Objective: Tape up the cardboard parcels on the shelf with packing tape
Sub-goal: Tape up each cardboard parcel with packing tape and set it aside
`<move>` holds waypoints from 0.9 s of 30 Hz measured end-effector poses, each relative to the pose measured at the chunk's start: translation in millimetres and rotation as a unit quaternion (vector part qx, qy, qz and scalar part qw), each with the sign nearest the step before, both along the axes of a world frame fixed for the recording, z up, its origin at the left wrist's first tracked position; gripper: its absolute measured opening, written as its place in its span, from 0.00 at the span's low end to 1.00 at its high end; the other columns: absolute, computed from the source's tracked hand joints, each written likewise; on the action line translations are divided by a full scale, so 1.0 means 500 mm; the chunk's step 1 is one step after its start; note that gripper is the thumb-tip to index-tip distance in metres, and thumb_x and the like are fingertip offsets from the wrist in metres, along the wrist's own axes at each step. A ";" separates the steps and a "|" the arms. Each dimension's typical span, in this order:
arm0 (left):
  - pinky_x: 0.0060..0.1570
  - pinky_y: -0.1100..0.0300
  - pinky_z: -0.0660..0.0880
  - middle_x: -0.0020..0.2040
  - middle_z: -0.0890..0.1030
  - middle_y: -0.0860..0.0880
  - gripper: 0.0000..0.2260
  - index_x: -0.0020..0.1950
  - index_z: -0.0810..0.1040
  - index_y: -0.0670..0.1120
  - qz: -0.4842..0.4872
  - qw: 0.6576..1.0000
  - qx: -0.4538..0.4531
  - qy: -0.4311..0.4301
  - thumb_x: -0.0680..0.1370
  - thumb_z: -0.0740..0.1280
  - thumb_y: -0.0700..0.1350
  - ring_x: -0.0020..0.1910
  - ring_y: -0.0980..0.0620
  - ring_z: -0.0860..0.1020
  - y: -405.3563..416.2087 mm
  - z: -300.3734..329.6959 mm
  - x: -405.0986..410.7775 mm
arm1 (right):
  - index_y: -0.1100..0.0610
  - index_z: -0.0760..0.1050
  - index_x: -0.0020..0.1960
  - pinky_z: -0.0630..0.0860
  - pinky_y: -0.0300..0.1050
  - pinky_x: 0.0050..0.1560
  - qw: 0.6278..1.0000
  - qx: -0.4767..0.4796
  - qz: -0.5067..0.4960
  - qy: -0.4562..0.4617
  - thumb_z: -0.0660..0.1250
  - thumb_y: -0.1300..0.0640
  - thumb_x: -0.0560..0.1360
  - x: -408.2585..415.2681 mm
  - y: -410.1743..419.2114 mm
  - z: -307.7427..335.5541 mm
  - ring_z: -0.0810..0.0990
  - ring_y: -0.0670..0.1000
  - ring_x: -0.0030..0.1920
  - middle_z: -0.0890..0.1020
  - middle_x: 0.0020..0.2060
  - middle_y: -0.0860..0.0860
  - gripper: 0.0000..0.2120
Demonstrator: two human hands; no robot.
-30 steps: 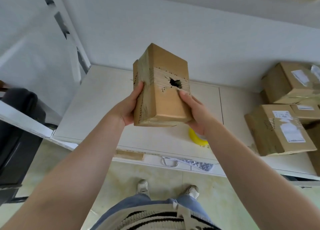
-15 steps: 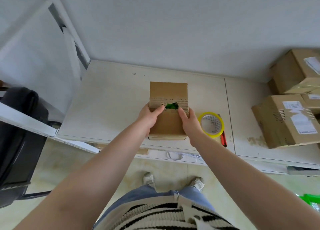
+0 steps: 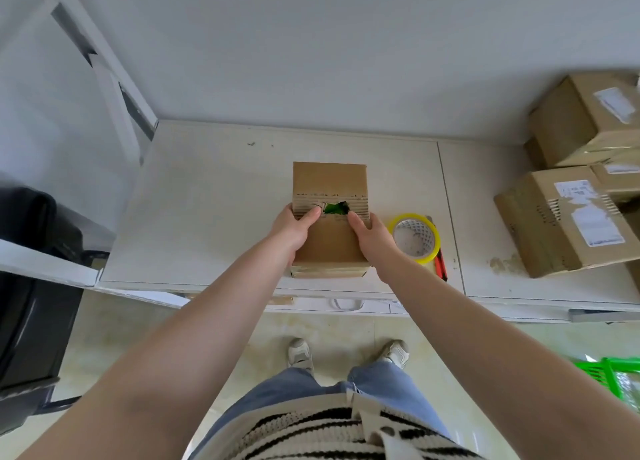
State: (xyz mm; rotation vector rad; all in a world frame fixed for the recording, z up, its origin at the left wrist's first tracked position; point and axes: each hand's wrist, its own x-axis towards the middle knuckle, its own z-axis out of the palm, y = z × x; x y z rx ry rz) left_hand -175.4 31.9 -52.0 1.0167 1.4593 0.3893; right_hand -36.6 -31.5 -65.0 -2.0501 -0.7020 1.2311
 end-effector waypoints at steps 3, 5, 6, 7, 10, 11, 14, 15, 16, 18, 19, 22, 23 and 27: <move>0.66 0.50 0.65 0.71 0.73 0.48 0.22 0.72 0.69 0.48 -0.001 1.000 0.004 0.005 0.81 0.64 0.55 0.70 0.45 0.69 0.000 -0.003 0.001 | 0.51 0.68 0.70 0.70 0.42 0.42 1.000 0.001 -0.006 0.004 0.58 0.41 0.81 0.000 -0.001 -0.003 0.76 0.50 0.50 0.78 0.54 0.49 0.22; 0.66 0.50 0.65 0.71 0.73 0.48 0.23 0.73 0.68 0.48 0.003 1.000 0.005 0.007 0.81 0.65 0.55 0.71 0.45 0.69 -0.001 -0.006 0.001 | 0.51 0.67 0.71 0.70 0.43 0.48 1.000 -0.001 -0.003 0.009 0.58 0.41 0.81 0.000 -0.002 -0.003 0.76 0.50 0.52 0.78 0.56 0.49 0.23; 0.67 0.50 0.65 0.72 0.72 0.48 0.25 0.74 0.67 0.48 0.007 1.000 0.008 0.011 0.80 0.65 0.55 0.71 0.45 0.69 0.000 -0.008 0.003 | 0.51 0.67 0.71 0.70 0.44 0.49 1.000 -0.002 0.000 0.010 0.58 0.41 0.81 0.001 -0.001 -0.001 0.76 0.51 0.52 0.77 0.57 0.49 0.23; 0.69 0.49 0.65 0.74 0.70 0.48 0.28 0.76 0.64 0.47 0.014 1.000 0.014 0.021 0.80 0.66 0.56 0.72 0.44 0.68 0.000 -0.010 0.003 | 0.51 0.66 0.72 0.71 0.44 0.50 1.000 -0.004 0.004 0.011 0.58 0.40 0.81 0.003 -0.001 0.002 0.76 0.51 0.53 0.77 0.57 0.49 0.24; 0.68 0.48 0.67 0.75 0.68 0.47 0.34 0.79 0.59 0.46 0.038 0.996 0.052 0.069 0.78 0.69 0.55 0.72 0.43 0.68 -0.002 -0.011 0.006 | 0.52 0.64 0.74 0.73 0.47 0.55 1.000 -0.021 0.018 -0.002 0.58 0.38 0.80 0.009 0.005 0.002 0.76 0.53 0.57 0.77 0.62 0.51 0.28; 0.66 0.50 0.69 0.73 0.70 0.46 0.31 0.77 0.62 0.46 0.040 0.994 0.068 0.079 0.78 0.69 0.54 0.70 0.44 0.70 -0.003 -0.010 0.008 | 0.53 0.63 0.75 0.74 0.49 0.59 0.999 -0.030 0.024 -0.010 0.58 0.37 0.79 0.010 0.005 0.003 0.76 0.54 0.60 0.76 0.64 0.52 0.30; 0.58 0.55 0.70 0.67 0.76 0.47 0.23 0.71 0.69 0.45 0.033 0.990 0.093 0.097 0.79 0.68 0.53 0.65 0.45 0.74 -0.009 -0.008 0.013 | 0.56 0.62 0.75 0.74 0.54 0.62 0.997 -0.048 0.047 -0.025 0.58 0.34 0.78 0.012 0.006 0.002 0.76 0.57 0.63 0.75 0.66 0.54 0.34; 0.57 0.55 0.70 0.67 0.76 0.47 0.22 0.71 0.70 0.45 0.033 0.989 0.096 0.103 0.79 0.68 0.52 0.65 0.45 0.74 -0.013 -0.007 0.012 | 0.56 0.63 0.74 0.75 0.54 0.62 0.997 -0.051 0.057 -0.027 0.57 0.35 0.78 0.012 0.005 -0.001 0.76 0.57 0.62 0.76 0.65 0.55 0.33; 0.57 0.55 0.70 0.67 0.76 0.47 0.22 0.70 0.70 0.45 0.033 0.988 0.102 0.108 0.80 0.68 0.52 0.65 0.45 0.74 -0.015 -0.008 0.011 | 0.57 0.63 0.74 0.75 0.54 0.61 0.996 -0.049 0.065 -0.025 0.57 0.35 0.78 0.011 0.003 -0.003 0.76 0.57 0.62 0.76 0.64 0.55 0.33; 0.58 0.56 0.70 0.66 0.76 0.47 0.21 0.70 0.71 0.45 0.037 0.986 0.115 0.113 0.80 0.67 0.52 0.65 0.45 0.74 -0.019 -0.010 0.006 | 0.56 0.63 0.74 0.75 0.54 0.62 0.996 -0.040 0.080 -0.019 0.56 0.35 0.79 0.011 0.000 -0.007 0.76 0.57 0.62 0.76 0.65 0.54 0.32; 0.58 0.56 0.70 0.66 0.77 0.47 0.21 0.70 0.72 0.45 0.038 0.986 0.120 0.113 0.80 0.67 0.52 0.65 0.46 0.75 -0.022 -0.010 0.003 | 0.56 0.63 0.74 0.74 0.54 0.63 0.996 -0.033 0.086 -0.019 0.56 0.36 0.79 0.013 -0.005 -0.005 0.76 0.56 0.63 0.76 0.65 0.54 0.32; 0.62 0.54 0.71 0.67 0.76 0.48 0.23 0.71 0.71 0.45 0.029 0.984 0.126 0.124 0.80 0.67 0.54 0.65 0.46 0.74 -0.025 -0.016 -0.001 | 0.55 0.66 0.72 0.75 0.45 0.50 0.994 0.021 0.079 -0.067 0.54 0.41 0.82 0.043 -0.034 0.002 0.76 0.53 0.57 0.77 0.59 0.50 0.25; 0.62 0.53 0.71 0.67 0.76 0.48 0.23 0.71 0.71 0.45 0.028 0.983 0.127 0.127 0.80 0.67 0.54 0.66 0.45 0.74 -0.025 -0.015 0.000 | 0.56 0.69 0.70 0.72 0.42 0.43 0.990 0.042 0.072 -0.116 0.55 0.44 0.82 0.060 -0.049 0.002 0.76 0.52 0.53 0.77 0.55 0.49 0.22; 0.58 0.54 0.71 0.66 0.77 0.48 0.22 0.70 0.71 0.46 0.026 0.982 0.123 0.138 0.80 0.66 0.55 0.64 0.45 0.75 -0.017 -0.016 0.007 | 0.57 0.71 0.62 0.69 0.48 0.60 0.932 0.015 0.117 -0.342 0.62 0.44 0.78 0.134 -0.089 -0.019 0.76 0.55 0.58 0.79 0.52 0.51 0.19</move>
